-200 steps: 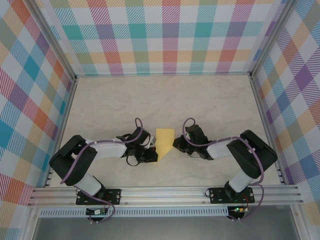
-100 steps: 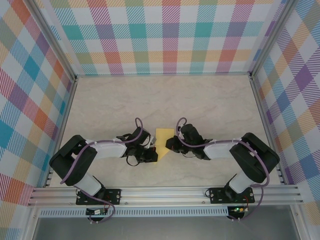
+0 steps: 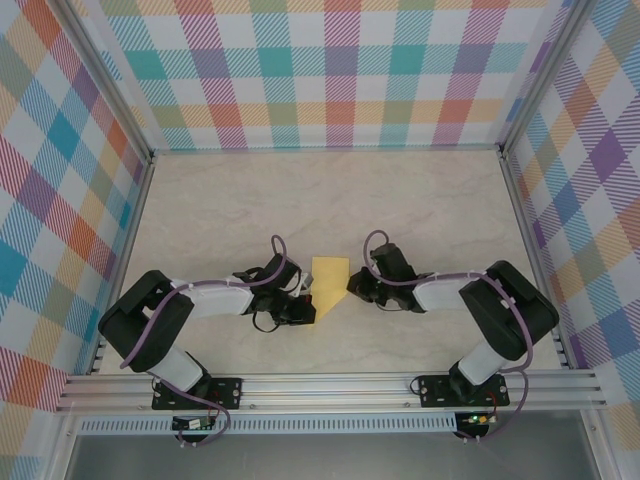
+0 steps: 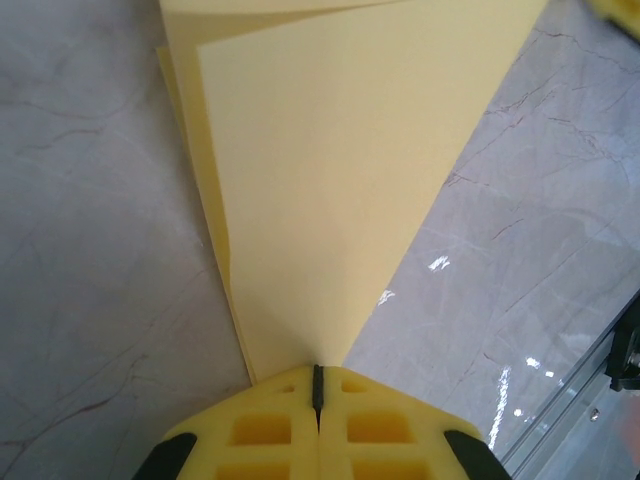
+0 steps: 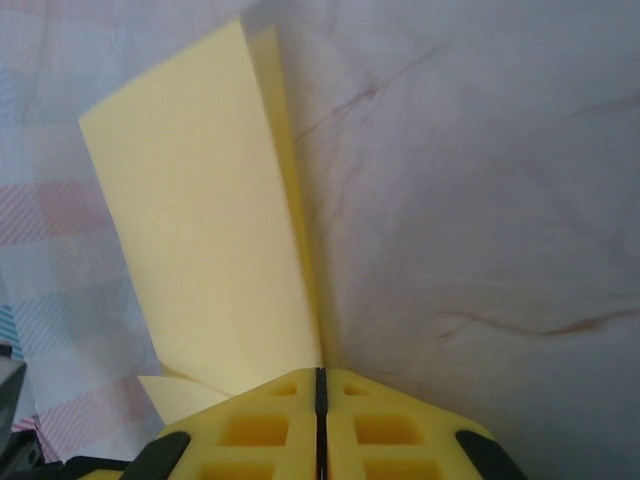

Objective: Fold a paper plane with a square sheet of paper (pick it up from the middle)
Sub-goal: Third fold the triangle at the center of the table, then fourth fold the wing at the center of the table.

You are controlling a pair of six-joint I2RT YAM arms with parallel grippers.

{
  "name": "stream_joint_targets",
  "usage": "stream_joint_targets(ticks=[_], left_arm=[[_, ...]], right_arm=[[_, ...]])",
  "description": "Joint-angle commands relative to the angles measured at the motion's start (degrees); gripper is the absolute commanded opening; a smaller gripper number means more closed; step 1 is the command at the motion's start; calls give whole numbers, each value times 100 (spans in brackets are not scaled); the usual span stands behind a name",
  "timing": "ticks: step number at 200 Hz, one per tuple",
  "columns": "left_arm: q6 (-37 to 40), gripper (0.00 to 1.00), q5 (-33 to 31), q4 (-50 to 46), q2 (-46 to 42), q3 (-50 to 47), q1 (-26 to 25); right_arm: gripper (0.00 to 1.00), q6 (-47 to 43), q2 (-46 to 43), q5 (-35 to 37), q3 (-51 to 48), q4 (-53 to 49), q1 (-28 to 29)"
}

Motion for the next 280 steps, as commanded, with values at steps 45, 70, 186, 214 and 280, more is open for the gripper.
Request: stream_joint_targets(ticks=[45, 70, 186, 214, 280], left_arm=[[112, 3, -564, -909, -115, -86, -42], [102, 4, -536, -880, -176, -65, -40], [89, 5, -477, -827, -292, -136, -42], [117, 6, -507, -884, -301, -143, -40], [32, 14, -724, -1074, -788, -163, -40]], right_arm=[[33, -249, -367, -503, 216, -633, -153], [36, -211, -155, -756, 320, -489, -145], [37, 84, 571, -1214, 547, -136, 49], [34, 162, 564, -1221, 524, 92, 86], [27, -344, 237, -1198, 874, -552, 85]])
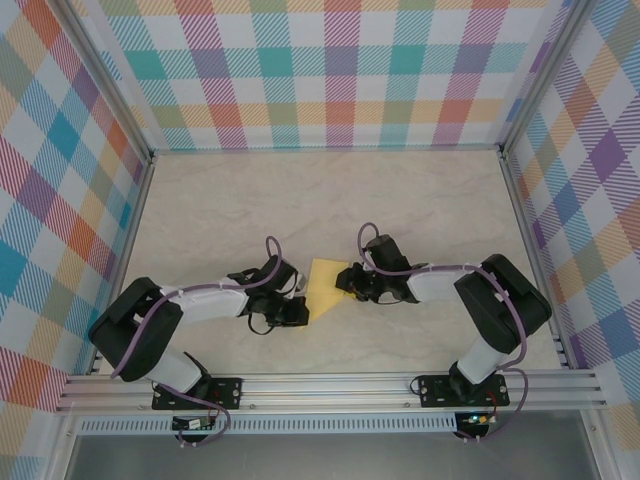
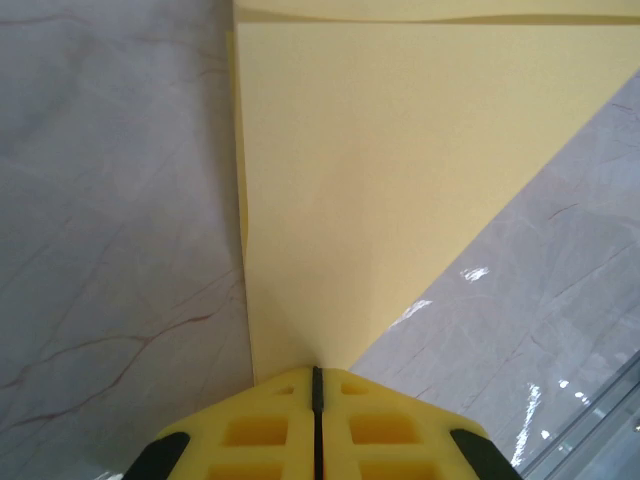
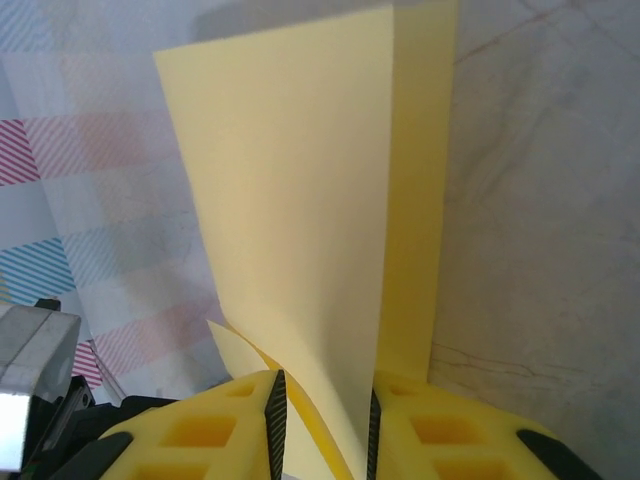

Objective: Fold a paper plane with a square sheet of paper (pick it up from the middle)
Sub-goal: Fourth fold the wing at the center of the table.

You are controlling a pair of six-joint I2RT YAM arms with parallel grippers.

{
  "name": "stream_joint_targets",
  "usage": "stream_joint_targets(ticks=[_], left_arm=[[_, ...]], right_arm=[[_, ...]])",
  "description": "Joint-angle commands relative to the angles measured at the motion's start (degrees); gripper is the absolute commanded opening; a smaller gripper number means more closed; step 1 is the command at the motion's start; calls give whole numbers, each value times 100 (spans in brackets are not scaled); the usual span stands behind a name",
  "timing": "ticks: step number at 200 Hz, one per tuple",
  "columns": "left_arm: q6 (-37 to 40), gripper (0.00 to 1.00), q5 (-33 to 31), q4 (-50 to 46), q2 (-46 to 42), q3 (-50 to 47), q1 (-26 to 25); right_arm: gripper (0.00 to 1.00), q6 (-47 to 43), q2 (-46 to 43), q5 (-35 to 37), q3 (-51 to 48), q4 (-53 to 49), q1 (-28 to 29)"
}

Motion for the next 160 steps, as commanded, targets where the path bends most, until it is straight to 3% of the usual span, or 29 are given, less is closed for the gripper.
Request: stream_joint_targets(ticks=[1, 37, 80, 133, 160], left_arm=[[6, 14, -262, -494, -384, -104, -39], [-355, 38, -658, -607, -1284, -41, -40], [-411, 54, -1552, -823, -1793, 204, -306], [-376, 62, -3025, -990, -803, 856, -1461], [-425, 64, -3509, -967, -187, 1082, -1731]], right_arm=[[27, -300, -162, -146, 258, -205, 24], [29, -418, -229, -177, 339, -313, 16], [31, -490, -191, -285, 539, -502, 7], [31, -491, -161, -432, 751, -622, -15], [31, -442, -160, -450, 774, -659, -19]])
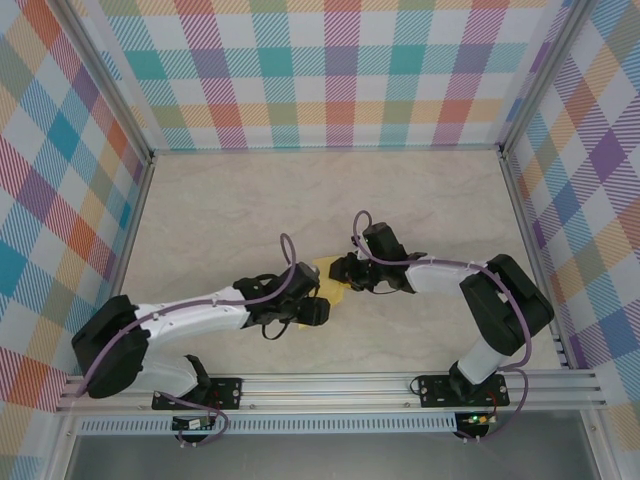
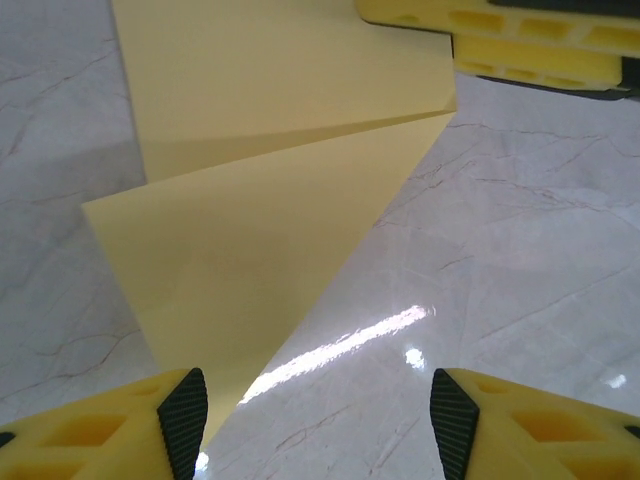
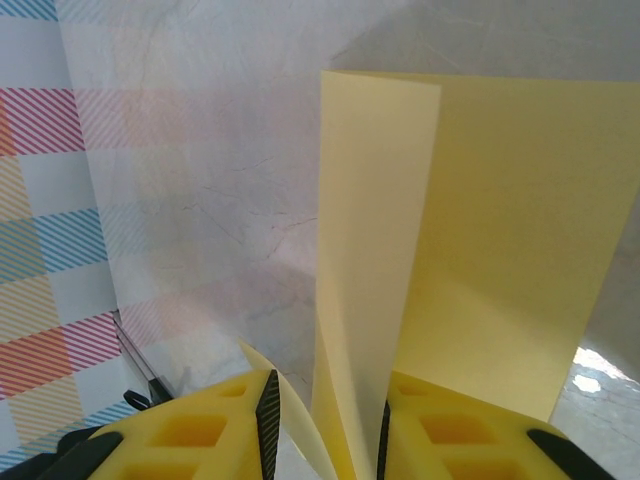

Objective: Fold a paper plane with a square sheet of paper (pick it up from the middle)
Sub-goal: Fourth fold the wing at the center of the table.

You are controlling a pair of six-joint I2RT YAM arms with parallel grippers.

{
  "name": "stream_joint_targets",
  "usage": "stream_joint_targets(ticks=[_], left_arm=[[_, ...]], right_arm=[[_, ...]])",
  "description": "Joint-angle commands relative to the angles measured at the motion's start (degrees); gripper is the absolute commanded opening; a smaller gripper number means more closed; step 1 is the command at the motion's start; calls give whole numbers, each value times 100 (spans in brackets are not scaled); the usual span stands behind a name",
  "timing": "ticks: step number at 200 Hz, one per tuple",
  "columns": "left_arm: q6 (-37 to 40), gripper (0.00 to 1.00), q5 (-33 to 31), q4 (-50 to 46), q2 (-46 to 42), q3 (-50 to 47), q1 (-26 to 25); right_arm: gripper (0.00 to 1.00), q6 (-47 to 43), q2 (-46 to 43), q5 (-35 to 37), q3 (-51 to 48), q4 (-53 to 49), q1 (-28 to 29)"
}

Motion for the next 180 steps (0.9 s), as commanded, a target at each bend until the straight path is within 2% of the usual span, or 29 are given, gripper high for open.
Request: stream_joint_targets(ticks=[1, 20, 83, 136, 158, 180], left_arm=[[-58, 64, -904, -196, 444, 245, -241], [-127, 65, -1192, -151, 719, 320, -385], [-198, 64, -1444, -119, 1076, 374, -557], [-200, 49, -1429, -1, 1098, 308, -565], [-221, 45, -1462, -6, 1135, 284, -582], [-218, 45, -1497, -21, 1135, 262, -591]], right_arm=[[31, -53, -87, -151, 161, -142, -19], [32, -27, -81, -148, 167, -146, -19], [31, 71, -105, -164, 133, -99, -19], [31, 64, -119, -116, 97, -166, -19], [31, 74, -114, -108, 87, -153, -19], [30, 81, -112, -95, 103, -162, -19]])
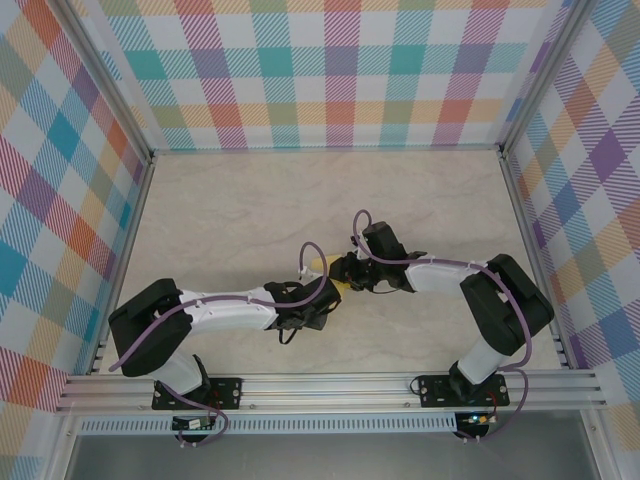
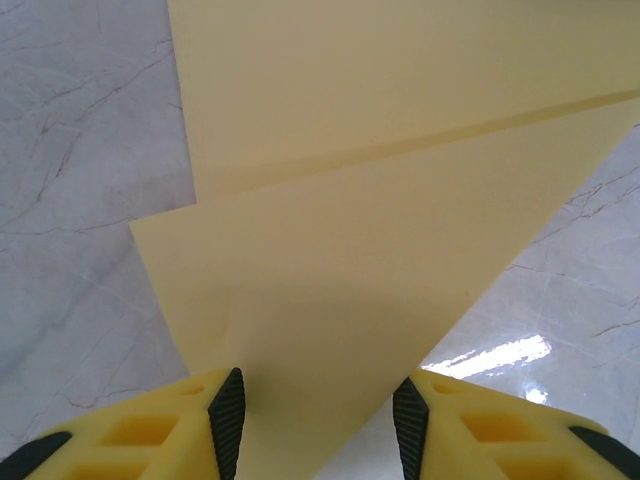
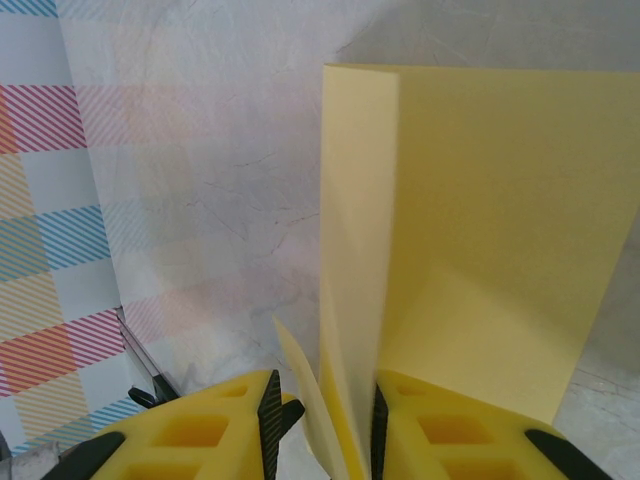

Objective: Fold a paper plane with a square sheet of paper (pick it up from the middle)
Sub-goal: Fourth fold the wing at the center of the table.

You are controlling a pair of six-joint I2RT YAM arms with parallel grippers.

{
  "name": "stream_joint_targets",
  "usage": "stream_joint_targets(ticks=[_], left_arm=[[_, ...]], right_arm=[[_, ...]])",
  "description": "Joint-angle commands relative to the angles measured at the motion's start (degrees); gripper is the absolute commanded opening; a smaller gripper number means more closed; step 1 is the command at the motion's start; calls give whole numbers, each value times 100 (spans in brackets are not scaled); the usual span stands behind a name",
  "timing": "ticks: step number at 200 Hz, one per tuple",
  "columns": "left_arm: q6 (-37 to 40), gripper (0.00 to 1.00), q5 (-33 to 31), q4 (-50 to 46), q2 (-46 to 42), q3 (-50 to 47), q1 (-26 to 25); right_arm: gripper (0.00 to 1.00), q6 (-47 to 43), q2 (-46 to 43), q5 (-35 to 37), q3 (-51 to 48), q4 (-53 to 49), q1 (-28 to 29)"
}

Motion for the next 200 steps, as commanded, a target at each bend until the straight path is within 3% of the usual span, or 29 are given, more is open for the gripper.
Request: stream_joint_targets(ticks=[1, 93, 200], left_arm=[[-65, 46, -195, 48, 53, -45, -91], [-7, 46, -211, 117, 255, -44, -122], [-47, 24, -350, 118, 10, -143, -118]], right_arm=[[30, 55, -112, -57, 70, -94, -19], [24, 99, -117, -80, 90, -70, -19], [24, 69, -121, -7, 53, -179, -19]])
